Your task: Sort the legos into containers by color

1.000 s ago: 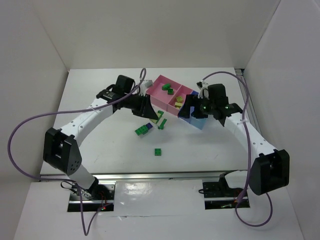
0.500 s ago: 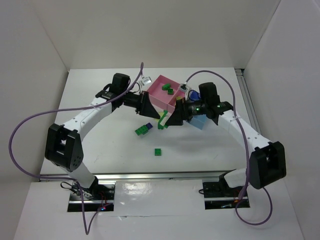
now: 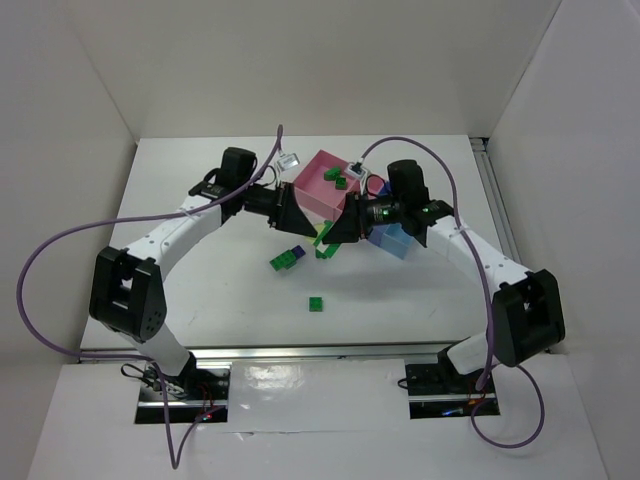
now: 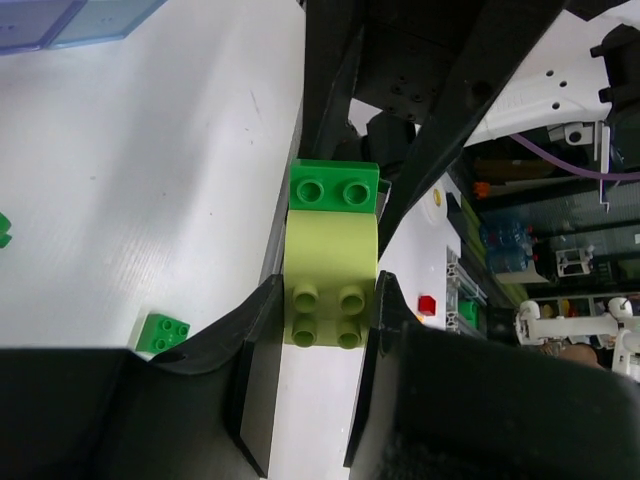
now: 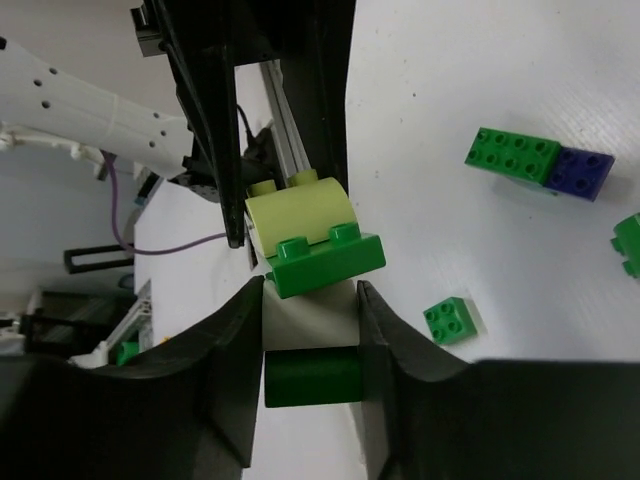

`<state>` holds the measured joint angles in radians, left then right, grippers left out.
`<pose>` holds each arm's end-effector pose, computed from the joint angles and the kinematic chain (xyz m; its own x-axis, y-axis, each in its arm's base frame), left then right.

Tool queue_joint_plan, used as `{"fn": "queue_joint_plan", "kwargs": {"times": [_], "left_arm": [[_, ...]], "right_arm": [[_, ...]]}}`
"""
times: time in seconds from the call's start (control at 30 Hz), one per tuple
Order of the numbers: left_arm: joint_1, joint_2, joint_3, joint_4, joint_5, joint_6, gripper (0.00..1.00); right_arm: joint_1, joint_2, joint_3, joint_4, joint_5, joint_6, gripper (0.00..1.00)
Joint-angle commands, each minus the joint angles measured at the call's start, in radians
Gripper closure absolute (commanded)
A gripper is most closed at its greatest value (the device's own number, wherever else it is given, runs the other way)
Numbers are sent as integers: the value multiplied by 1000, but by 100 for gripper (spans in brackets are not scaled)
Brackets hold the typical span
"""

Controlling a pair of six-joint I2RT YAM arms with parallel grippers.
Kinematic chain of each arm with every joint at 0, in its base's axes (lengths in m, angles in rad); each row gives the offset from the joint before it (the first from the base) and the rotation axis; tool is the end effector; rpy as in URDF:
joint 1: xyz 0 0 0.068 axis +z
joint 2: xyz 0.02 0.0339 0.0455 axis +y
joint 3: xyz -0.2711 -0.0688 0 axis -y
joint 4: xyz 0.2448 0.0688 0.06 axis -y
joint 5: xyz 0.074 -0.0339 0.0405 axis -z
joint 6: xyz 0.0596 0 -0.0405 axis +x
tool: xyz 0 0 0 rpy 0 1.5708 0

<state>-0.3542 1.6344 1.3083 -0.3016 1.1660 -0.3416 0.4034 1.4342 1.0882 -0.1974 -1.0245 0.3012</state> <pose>0.3254 -0.1788 0.3052 -0.7985 0.1546 -0.5818 0.6016 0.1731 -0.7798 0.2776 0.1739 0.3012 -0.7142 -0.1373 -0.6864 -0.6961 0.2424 0.6758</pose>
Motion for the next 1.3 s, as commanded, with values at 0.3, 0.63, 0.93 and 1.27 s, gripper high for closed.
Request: {"fn": "queue_joint_plan", "kwargs": {"times": [0.3, 0.63, 0.93, 1.27], "left_arm": [[40, -4, 3, 68, 38, -10, 100], [72, 27, 72, -88, -363, -54, 100], [92, 45, 52, -140, -359, -42, 100], [112, 77, 85, -171, -205, 38, 100]], "right_arm": [[-12, 25, 9, -129, 101, -103, 88], [20, 64, -13, -169, 749, 99, 88], [155, 278, -11, -131, 882, 84, 76], [164, 178, 99, -223, 916, 38, 24]]}}
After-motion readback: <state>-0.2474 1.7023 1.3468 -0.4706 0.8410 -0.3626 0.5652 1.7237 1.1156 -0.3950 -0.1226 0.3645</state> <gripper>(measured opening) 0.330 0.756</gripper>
